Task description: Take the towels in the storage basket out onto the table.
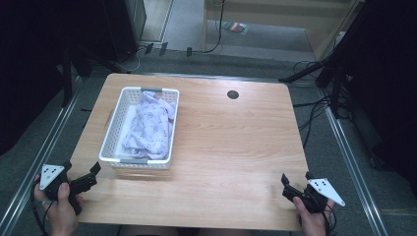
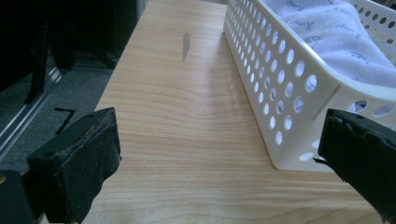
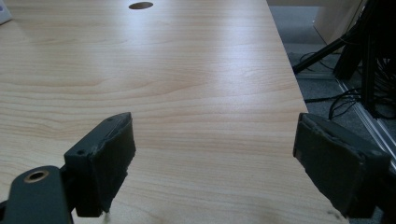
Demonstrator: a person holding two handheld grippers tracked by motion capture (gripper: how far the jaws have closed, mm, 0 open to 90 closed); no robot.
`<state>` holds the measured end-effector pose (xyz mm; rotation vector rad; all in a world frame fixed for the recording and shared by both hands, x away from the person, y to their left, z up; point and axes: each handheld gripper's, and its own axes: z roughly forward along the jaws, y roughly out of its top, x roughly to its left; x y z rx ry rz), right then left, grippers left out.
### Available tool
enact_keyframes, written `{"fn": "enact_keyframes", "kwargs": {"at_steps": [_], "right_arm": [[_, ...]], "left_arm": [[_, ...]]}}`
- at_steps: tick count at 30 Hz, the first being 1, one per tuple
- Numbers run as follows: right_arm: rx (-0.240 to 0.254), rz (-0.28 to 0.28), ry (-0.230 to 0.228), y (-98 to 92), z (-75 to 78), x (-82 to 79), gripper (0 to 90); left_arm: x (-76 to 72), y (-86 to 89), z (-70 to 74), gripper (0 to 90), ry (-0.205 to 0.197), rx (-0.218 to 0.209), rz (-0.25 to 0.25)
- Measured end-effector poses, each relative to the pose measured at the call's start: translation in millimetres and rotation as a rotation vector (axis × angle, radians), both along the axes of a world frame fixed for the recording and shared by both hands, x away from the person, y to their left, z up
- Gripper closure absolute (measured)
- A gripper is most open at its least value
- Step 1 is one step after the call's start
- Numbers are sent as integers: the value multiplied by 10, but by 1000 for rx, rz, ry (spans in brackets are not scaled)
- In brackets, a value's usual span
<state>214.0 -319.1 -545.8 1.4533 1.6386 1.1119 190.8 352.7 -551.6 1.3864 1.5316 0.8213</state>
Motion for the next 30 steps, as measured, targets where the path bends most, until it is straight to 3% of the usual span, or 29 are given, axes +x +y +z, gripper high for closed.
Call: {"fn": "enact_keyframes", "kwargs": {"at_steps": [7, 10, 18, 21, 22, 25, 30], "right_arm": [[1, 5, -4, -1, 0, -5, 133], [2, 7, -2, -1, 0, -5, 133], [2, -1, 5, -3, 0, 2, 133], [3, -3, 4, -4, 0, 0, 133], [5, -4, 5, -4, 0, -1, 133], [4, -5, 6, -3, 0, 0, 133], [4, -7, 7, -3, 0, 1, 133]], "left_arm": [[-29, 41, 37, 0, -18, -16, 21], [-30, 44, 92, 0, -9, 6, -12], [-79, 19, 342, 0, -27, -6, -71], [-46, 10, 458, 0, -5, -12, -82], [-11, 2, 548, 0, 1, -10, -105], [42, -15, 644, 0, 16, -3, -133], [204, -84, 822, 0, 72, 15, -181]]}}
